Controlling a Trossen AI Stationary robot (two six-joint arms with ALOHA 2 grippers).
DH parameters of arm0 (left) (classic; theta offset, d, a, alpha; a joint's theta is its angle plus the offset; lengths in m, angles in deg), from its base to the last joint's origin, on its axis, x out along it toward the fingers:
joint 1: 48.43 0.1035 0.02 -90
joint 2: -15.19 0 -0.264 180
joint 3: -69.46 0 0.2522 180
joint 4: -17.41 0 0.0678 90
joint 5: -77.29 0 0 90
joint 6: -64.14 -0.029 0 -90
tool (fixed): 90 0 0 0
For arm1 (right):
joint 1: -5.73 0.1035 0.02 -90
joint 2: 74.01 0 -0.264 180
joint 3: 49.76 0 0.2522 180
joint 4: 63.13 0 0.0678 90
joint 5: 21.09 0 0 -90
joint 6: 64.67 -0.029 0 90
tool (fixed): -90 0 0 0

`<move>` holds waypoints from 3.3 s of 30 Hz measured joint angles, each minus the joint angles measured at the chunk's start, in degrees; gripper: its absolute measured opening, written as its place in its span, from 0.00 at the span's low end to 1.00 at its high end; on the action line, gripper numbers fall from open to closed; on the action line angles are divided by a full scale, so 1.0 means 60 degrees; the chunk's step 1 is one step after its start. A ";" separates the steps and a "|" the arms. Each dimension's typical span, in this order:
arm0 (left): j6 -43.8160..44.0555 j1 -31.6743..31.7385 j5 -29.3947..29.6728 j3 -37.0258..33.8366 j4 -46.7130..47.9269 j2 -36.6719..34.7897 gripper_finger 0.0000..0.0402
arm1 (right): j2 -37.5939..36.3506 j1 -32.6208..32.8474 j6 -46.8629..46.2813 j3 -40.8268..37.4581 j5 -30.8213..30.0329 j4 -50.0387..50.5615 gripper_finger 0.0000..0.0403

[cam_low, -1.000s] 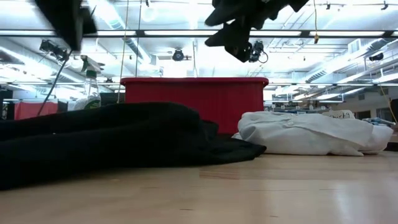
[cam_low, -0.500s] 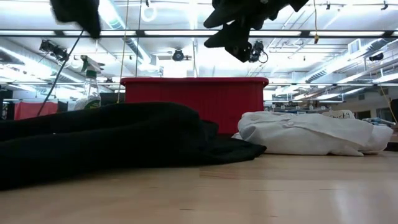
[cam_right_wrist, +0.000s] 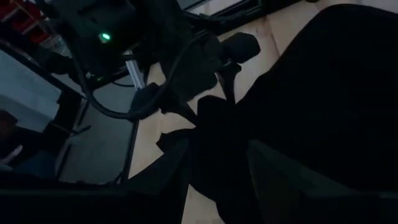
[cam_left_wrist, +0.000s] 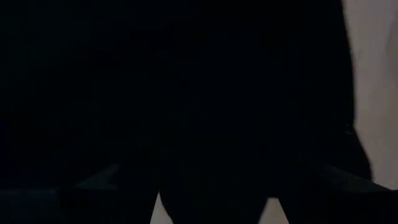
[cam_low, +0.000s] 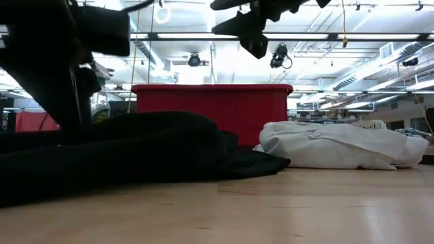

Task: Fold laundry
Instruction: Fold the black shirt

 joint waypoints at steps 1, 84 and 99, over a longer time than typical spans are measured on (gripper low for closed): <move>-0.0148 0.0011 -0.0037 -0.0125 -0.0161 -0.0002 0.69 | 0.0000 0.0000 -0.0058 0.0000 -0.0009 0.0003 0.42; 0.0149 0.1381 0.2729 0.5356 0.4576 -0.2695 0.04 | 0.3085 -0.1396 -0.1517 -0.0445 -0.3191 -0.4858 0.41; -0.0507 -0.0598 0.1431 0.5356 0.3701 0.1744 0.05 | 0.1771 -0.1008 0.1363 -0.0466 0.2683 0.1179 0.41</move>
